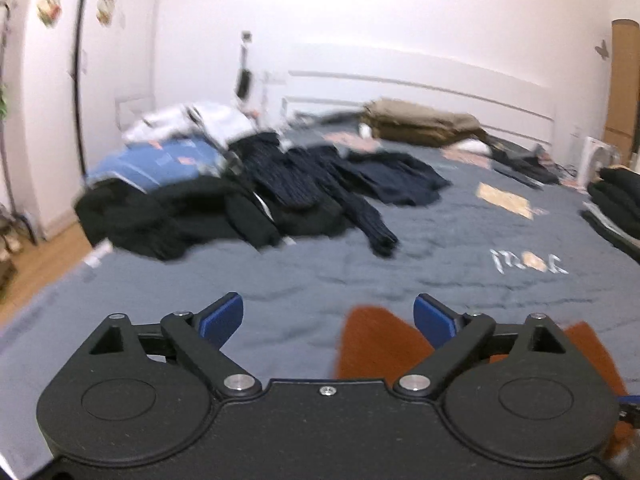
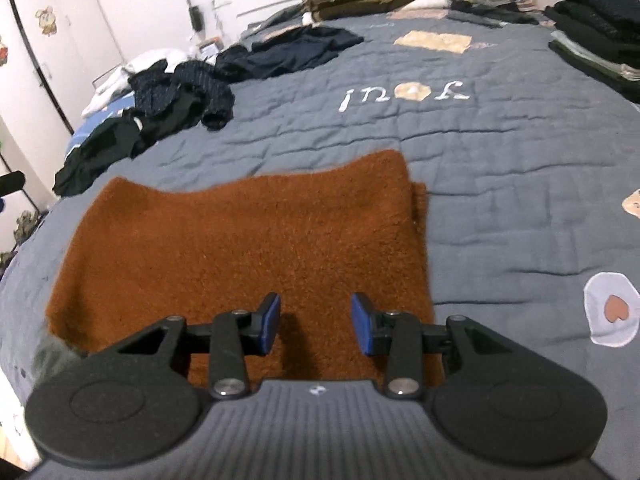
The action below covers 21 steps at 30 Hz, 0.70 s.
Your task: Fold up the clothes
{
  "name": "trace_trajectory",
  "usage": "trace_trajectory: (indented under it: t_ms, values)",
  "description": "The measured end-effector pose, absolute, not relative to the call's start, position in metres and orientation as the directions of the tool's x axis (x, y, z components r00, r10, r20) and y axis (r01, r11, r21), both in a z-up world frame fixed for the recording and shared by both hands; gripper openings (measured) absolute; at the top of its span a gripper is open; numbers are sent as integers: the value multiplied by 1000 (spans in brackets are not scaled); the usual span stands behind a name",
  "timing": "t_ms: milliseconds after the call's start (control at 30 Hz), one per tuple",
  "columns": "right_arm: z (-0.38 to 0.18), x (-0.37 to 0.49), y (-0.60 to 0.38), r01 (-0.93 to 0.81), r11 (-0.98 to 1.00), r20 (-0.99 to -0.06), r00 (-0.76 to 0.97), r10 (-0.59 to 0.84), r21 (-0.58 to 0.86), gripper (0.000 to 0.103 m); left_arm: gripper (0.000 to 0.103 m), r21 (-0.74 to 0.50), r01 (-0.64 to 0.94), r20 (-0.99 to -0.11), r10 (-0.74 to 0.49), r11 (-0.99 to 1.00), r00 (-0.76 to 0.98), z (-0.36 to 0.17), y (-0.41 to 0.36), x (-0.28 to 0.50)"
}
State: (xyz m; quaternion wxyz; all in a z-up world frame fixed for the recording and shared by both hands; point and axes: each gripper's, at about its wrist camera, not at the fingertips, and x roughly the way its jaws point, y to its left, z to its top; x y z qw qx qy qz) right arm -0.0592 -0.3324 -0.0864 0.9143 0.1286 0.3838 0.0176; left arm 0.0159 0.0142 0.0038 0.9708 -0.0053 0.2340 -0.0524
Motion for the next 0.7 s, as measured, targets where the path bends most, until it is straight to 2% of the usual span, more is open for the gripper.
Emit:
trace_trajectory:
  t_ms: [167, 700]
  values:
    - [-79, -60, -323, 55, 968, -669, 732, 129, 246, 38, 99, 35, 24, -402, -8, 999, 916, 18, 24, 11]
    - [-62, -31, -237, -90, 956, -635, 729, 255, 280, 38, 99, 103, -52, -430, 91, 993, 898, 10, 76, 6]
